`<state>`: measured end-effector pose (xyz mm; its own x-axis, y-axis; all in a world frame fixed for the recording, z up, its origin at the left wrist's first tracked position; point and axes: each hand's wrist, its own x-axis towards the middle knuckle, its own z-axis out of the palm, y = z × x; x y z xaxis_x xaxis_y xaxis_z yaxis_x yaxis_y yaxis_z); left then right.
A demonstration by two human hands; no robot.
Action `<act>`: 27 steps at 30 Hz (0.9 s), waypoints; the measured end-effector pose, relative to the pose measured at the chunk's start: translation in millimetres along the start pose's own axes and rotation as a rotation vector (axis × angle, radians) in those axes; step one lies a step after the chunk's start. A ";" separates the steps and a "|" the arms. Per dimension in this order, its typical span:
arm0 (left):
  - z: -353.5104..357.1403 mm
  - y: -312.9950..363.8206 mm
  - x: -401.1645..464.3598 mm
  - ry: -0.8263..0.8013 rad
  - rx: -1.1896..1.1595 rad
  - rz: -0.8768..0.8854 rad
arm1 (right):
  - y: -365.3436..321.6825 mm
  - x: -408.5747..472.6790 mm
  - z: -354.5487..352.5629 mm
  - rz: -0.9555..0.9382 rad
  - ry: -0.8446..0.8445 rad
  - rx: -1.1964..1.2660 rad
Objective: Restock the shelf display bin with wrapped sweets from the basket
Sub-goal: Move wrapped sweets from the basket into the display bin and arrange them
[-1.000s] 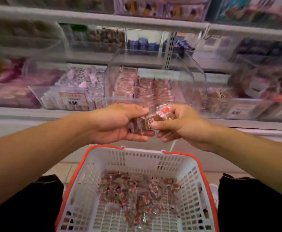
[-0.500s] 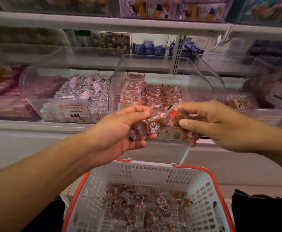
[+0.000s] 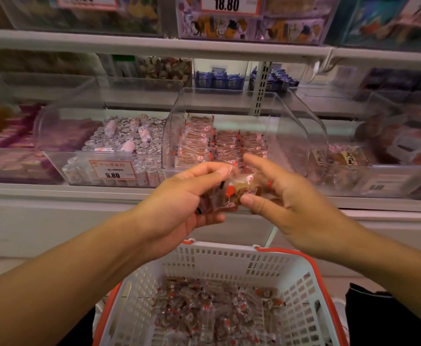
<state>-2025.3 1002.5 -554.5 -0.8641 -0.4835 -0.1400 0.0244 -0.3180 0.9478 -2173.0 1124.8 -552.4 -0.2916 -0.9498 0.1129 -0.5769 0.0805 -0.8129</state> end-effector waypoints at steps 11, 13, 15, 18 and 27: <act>4.1 -14.0 6.2 0.286 0.108 0.116 | -0.3 -0.4 29.7 -0.033 0.029 0.077; 5.0 -14.1 6.7 0.298 0.114 0.135 | -0.6 1.0 30.0 -0.033 0.064 0.090; 7.5 -11.6 6.4 0.315 0.090 0.135 | -1.3 2.2 28.5 -0.049 0.103 0.087; 8.0 -6.2 7.2 0.375 -0.025 0.120 | -4.3 2.3 28.4 -0.084 0.125 0.089; 12.2 21.5 17.0 0.275 0.161 0.237 | -34.5 35.5 -4.8 -0.223 0.128 -0.161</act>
<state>-2045.6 997.4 -533.0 -0.6768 -0.7352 0.0373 0.1089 -0.0499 0.9928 -2167.2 1089.7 -517.6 -0.2319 -0.9044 0.3581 -0.7481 -0.0695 -0.6600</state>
